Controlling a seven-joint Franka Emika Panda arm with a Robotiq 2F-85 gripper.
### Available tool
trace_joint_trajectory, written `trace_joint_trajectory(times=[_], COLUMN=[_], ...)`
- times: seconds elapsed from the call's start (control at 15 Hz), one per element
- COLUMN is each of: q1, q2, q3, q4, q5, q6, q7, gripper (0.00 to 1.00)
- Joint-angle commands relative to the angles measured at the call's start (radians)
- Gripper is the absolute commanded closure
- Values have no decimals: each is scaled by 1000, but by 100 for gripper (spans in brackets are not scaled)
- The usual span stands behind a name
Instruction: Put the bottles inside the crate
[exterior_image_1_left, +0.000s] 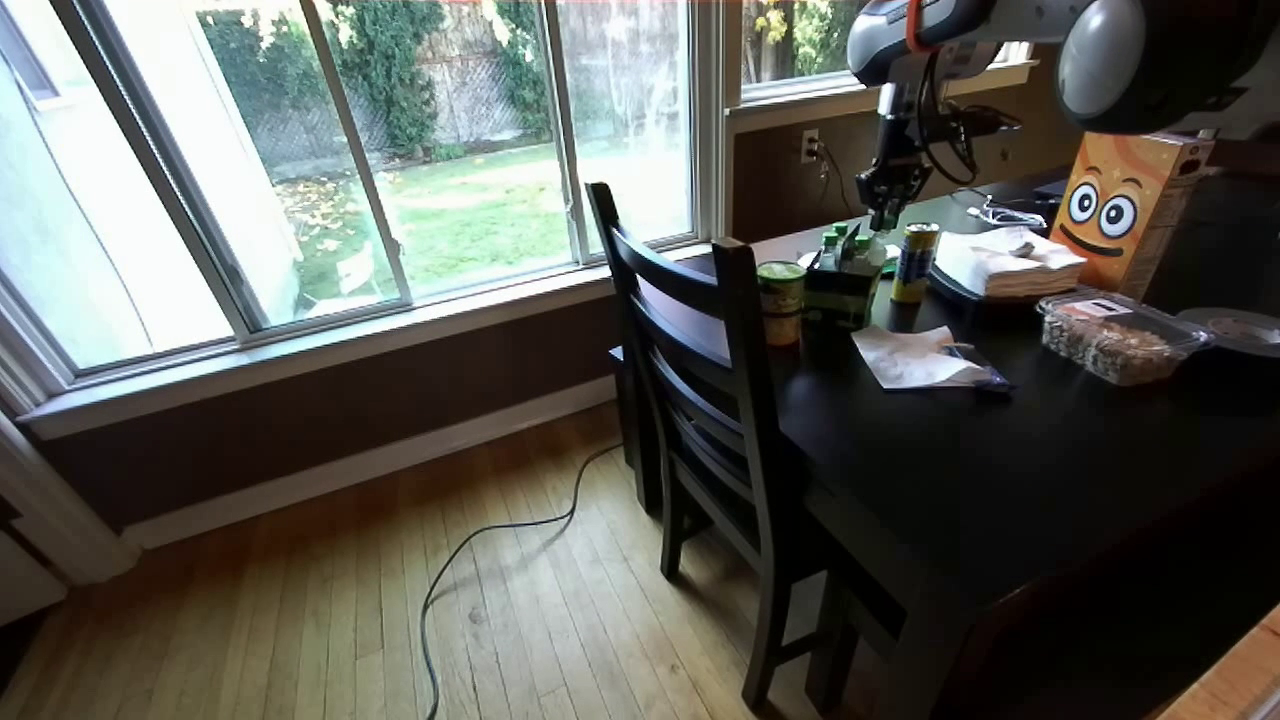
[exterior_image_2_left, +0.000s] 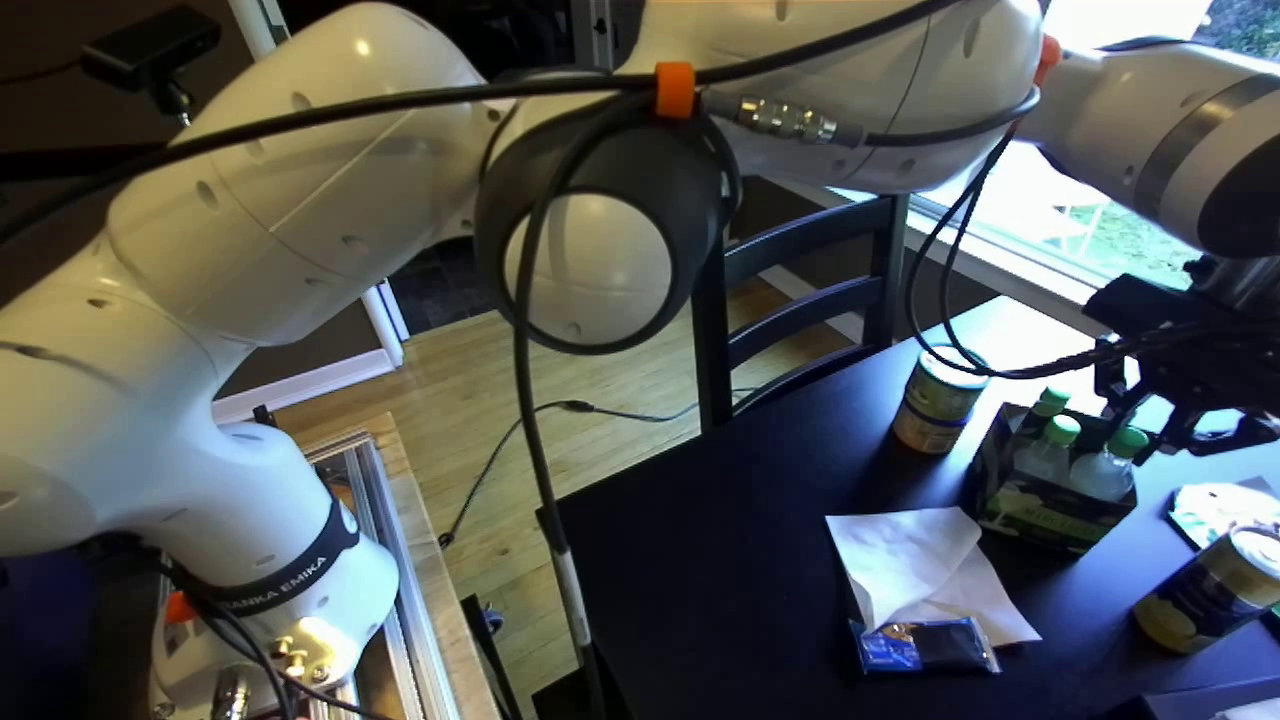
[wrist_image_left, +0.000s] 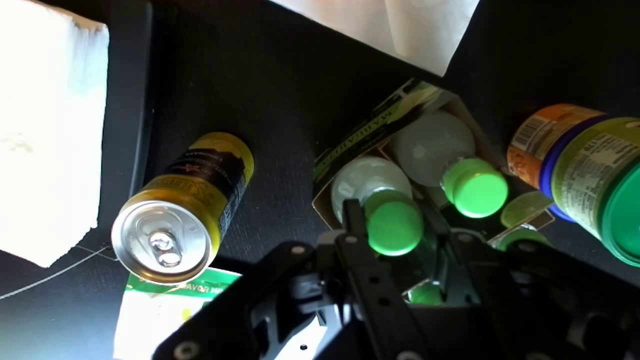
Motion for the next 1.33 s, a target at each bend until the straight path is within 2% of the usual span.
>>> trace_joint_trajectory(times=[0.0, 0.13, 0.2, 0.27, 0.67, 0.73, 0.93, 1.07, 1.27], q1=[-8, -6, -7, -5, 8, 10, 35, 68, 136], q2=[53, 62, 61, 58, -11, -34, -100, -158, -256], q3=[16, 17, 19, 19, 26, 33, 33, 24, -7], q4=[75, 80, 80, 79, 32, 14, -41, -98, -202], q5=[16, 15, 16, 13, 2, 4, -5, -18, -55], q6=[-31, -25, -27, -26, 29, 34, 73, 101, 53], q7=[-9, -11, -15, -17, -44, -63, -86, -60, 48], gripper=[93, 93, 46, 45, 4, 1, 0, 0, 0])
